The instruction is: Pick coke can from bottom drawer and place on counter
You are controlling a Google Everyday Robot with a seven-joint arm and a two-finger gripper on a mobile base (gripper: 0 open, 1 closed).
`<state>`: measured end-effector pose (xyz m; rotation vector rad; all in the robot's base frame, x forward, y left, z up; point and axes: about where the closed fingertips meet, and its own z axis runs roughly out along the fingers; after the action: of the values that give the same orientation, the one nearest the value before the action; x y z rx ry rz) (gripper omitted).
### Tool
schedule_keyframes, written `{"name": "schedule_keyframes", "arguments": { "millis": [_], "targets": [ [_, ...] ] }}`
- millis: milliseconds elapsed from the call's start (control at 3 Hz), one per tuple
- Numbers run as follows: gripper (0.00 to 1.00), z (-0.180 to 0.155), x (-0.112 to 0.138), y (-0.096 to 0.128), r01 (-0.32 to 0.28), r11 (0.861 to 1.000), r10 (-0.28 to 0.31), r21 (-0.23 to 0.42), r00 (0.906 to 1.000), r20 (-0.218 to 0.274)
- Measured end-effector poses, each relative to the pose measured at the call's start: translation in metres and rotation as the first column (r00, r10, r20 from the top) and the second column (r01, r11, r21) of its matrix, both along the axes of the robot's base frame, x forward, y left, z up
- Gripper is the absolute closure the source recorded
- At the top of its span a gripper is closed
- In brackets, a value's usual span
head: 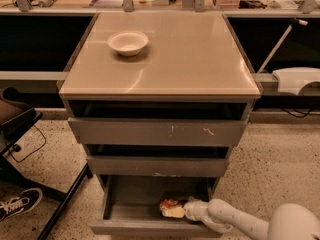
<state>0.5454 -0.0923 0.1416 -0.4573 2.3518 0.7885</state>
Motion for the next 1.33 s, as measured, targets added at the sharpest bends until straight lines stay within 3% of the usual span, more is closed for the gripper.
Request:
{"name": "schedule_keyframes", "arguments": {
  "millis": [333,667,1000,1333],
  "targets": [
    [0.00,-0.0203,0.0152,0.0104,0.034,0.999,-0.033,-0.036,0.9993,0.017],
    [0.00,-0.0203,0.0152,0.0104,0.034,0.999,-0.033,-0.036,0.9993,0.017],
    [0.14,-0.0204,0.0152,0.0104,0.034,0.999,-0.033,-0.036,0.9993,0.017],
    [0.37,-0.0201,0.0152,0.0104,0.034,0.999,-0.033,-0.036,0.9993,0.017]
  ]
}}
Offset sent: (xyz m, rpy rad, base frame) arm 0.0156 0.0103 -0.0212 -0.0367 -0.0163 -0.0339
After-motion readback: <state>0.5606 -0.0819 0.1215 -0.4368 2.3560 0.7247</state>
